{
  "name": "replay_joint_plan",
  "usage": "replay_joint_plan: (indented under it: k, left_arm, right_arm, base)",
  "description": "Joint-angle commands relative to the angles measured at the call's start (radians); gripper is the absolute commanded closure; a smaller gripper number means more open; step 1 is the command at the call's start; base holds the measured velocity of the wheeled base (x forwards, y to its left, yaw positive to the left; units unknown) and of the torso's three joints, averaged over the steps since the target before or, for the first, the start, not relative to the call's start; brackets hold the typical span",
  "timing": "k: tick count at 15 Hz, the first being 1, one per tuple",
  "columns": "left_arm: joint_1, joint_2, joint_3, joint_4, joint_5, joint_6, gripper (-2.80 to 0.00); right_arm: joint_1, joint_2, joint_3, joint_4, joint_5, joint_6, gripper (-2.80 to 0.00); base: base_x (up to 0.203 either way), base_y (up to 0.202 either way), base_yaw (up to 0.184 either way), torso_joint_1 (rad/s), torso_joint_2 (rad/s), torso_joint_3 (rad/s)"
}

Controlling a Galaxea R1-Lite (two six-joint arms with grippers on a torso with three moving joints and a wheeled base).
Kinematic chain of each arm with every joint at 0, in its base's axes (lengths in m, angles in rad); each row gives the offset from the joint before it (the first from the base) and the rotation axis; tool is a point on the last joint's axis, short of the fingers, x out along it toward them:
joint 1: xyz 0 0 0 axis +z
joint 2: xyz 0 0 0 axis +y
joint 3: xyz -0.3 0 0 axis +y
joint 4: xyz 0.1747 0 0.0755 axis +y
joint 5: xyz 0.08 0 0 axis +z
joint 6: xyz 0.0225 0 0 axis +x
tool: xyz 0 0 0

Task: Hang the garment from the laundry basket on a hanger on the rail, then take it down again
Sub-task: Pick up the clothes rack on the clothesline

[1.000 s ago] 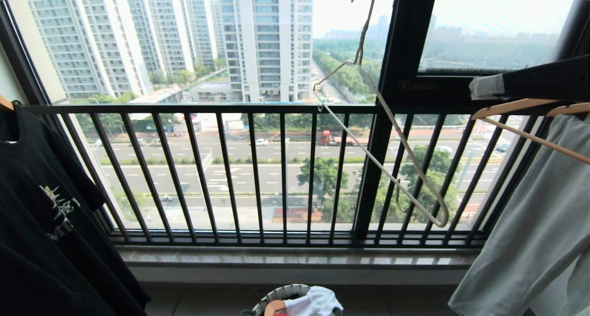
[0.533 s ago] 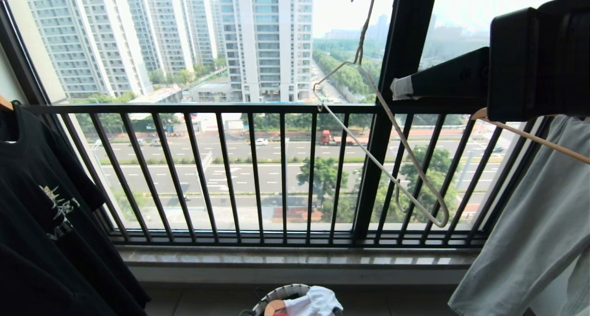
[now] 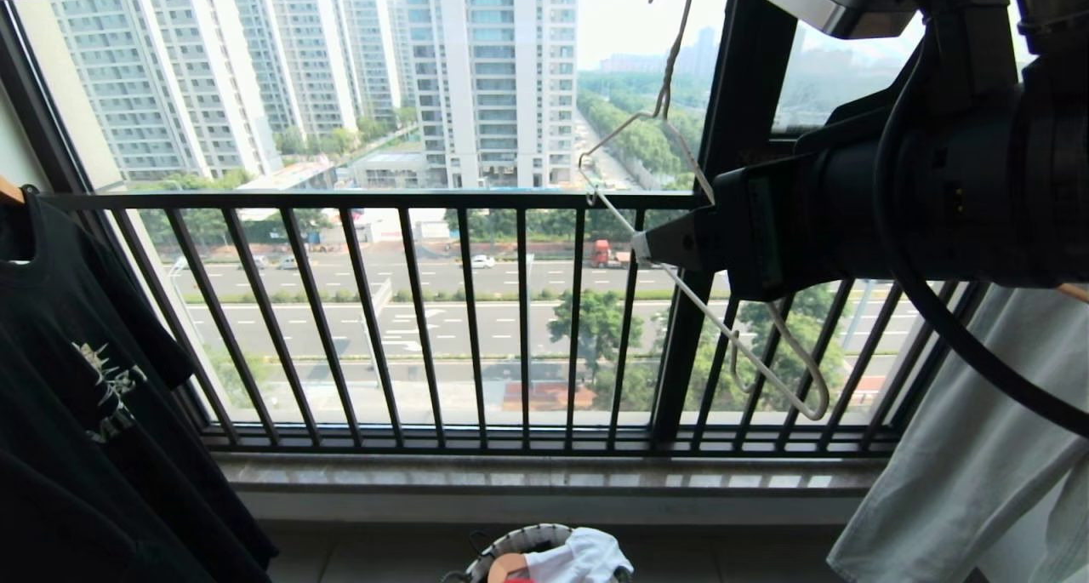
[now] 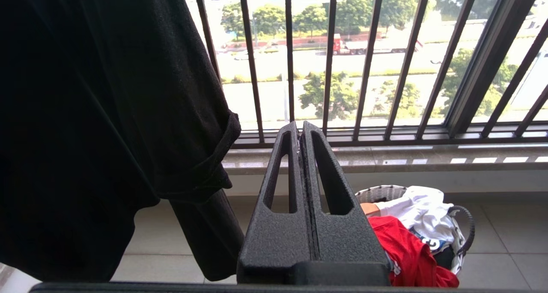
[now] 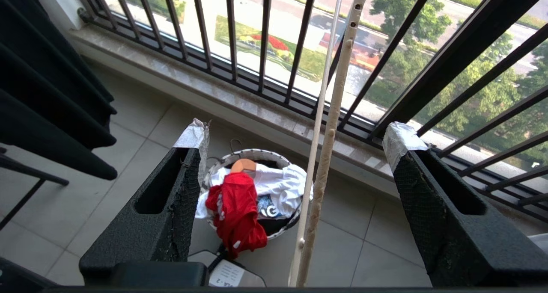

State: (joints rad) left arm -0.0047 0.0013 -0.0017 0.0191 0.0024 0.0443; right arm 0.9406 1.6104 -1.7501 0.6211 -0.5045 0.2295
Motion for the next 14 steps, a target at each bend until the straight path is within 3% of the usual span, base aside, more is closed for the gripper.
replay_joint_plan:
  k: [1,5,6,14]
  left_arm:
    - [0.000,0.000,0.000,0.000,0.001,0.000,0.00]
    - [0.000,0.000,0.000,0.001,0.001,0.000,0.00]
    - [0.000,0.000,0.000,0.001,0.001,0.000,0.00]
    - [0.000,0.000,0.000,0.001,0.001,0.000,0.00]
  right_arm:
    - [-0.041,0.049,-0.005,-0.007,-0.003,-0.032,-2.80]
    - [-0.097,0.095,-0.005,-0.094,-0.002,-0.145,-2.80]
    - [-0.099,0.105,-0.006,-0.105,-0.003,-0.158,0.00]
    - [-0.105,0.129,-0.035,-0.109,-0.006,-0.176,0.00]
  base:
    - [0.000,0.000,0.000,0.000,0.00,0.000]
    - [0.000,0.000,0.000,0.000,0.00,0.000]
    - [0.000,0.000,0.000,0.000,0.00,0.000]
    - [0.000,0.000,0.000,0.000,0.00,0.000]
